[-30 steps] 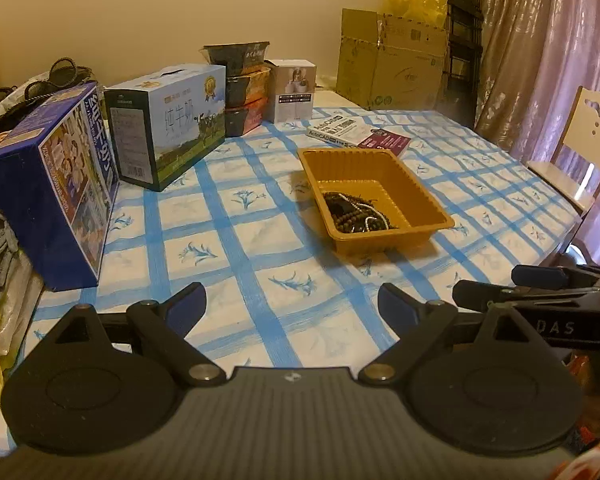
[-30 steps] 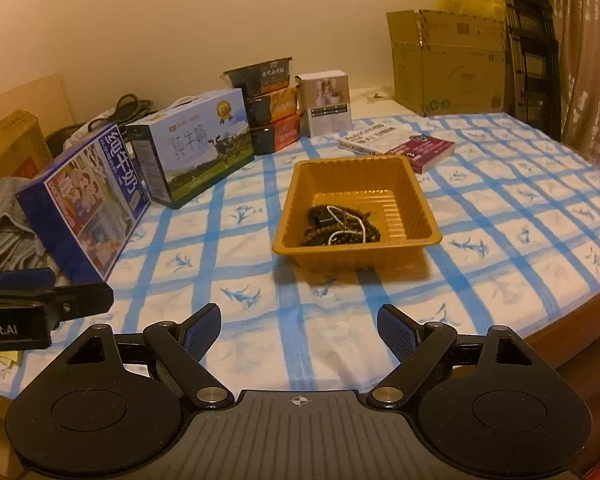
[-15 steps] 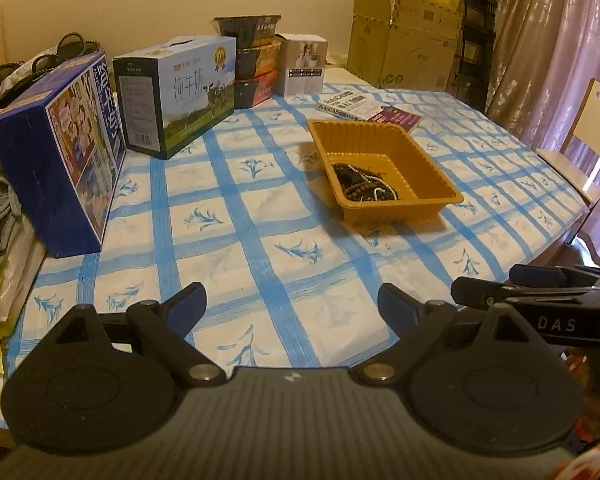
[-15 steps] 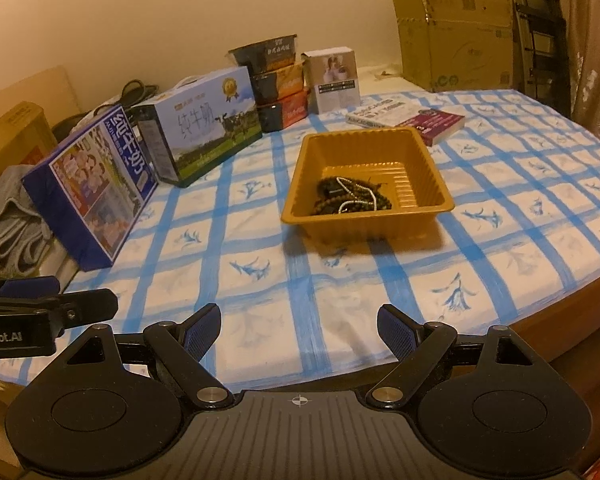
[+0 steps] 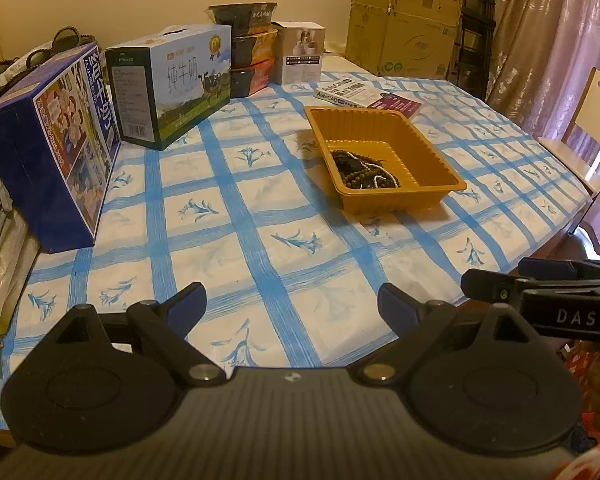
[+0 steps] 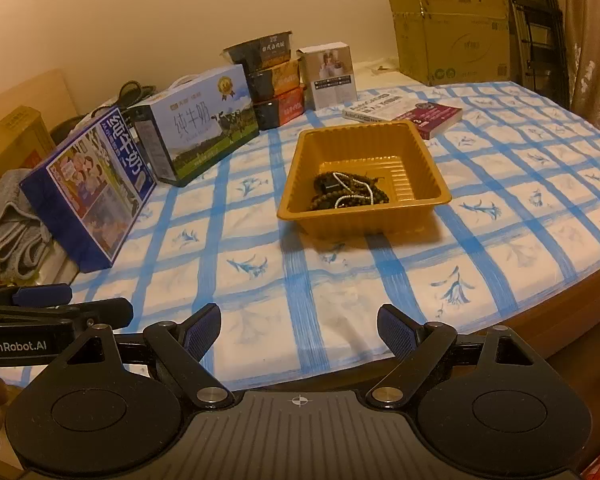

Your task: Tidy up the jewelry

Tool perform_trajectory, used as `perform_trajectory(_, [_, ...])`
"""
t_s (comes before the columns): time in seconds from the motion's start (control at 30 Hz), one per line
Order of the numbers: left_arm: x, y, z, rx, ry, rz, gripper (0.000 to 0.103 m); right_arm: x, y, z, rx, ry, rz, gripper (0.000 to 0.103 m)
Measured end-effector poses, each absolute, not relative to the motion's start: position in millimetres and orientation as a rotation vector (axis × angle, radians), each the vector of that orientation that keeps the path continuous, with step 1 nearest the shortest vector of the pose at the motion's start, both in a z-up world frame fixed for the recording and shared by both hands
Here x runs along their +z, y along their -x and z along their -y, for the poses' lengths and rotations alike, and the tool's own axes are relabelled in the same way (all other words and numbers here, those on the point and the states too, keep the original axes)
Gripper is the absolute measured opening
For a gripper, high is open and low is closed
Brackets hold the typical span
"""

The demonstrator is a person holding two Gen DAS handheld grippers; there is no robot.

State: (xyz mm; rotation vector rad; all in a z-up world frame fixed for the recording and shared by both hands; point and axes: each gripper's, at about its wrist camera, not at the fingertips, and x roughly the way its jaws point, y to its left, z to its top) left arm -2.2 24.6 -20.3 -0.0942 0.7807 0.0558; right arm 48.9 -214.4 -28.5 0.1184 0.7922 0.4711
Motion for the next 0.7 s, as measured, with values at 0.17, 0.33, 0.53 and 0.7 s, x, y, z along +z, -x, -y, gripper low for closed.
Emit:
perform_trajectory(0.17, [-20.7, 1.7, -25.1, 0.057, 0.094, -0.781, 0.092, -29.8, -49.3, 213.9, 0.471, -0.116, -0.797, 0.085])
perform_trajectory(0.33, [-20.8, 1.2, -25.5, 0.056, 0.095, -0.781, 0.092, -30.9, -50.4, 213.6, 0.468, -0.114, -0.800, 0.085])
perform_trajectory(0.53, [-20.9, 1.0, -25.3, 0.057, 0.093, -0.780, 0.092, -31.4, -50.7, 213.8, 0.468, -0.114, -0.800, 0.085])
perform_trajectory(0.7, [-20.9, 0.3, -25.8, 0.056, 0.093, -0.778, 0.092, -31.4, -51.0, 213.7, 0.468, -0.114, -0.800, 0.085])
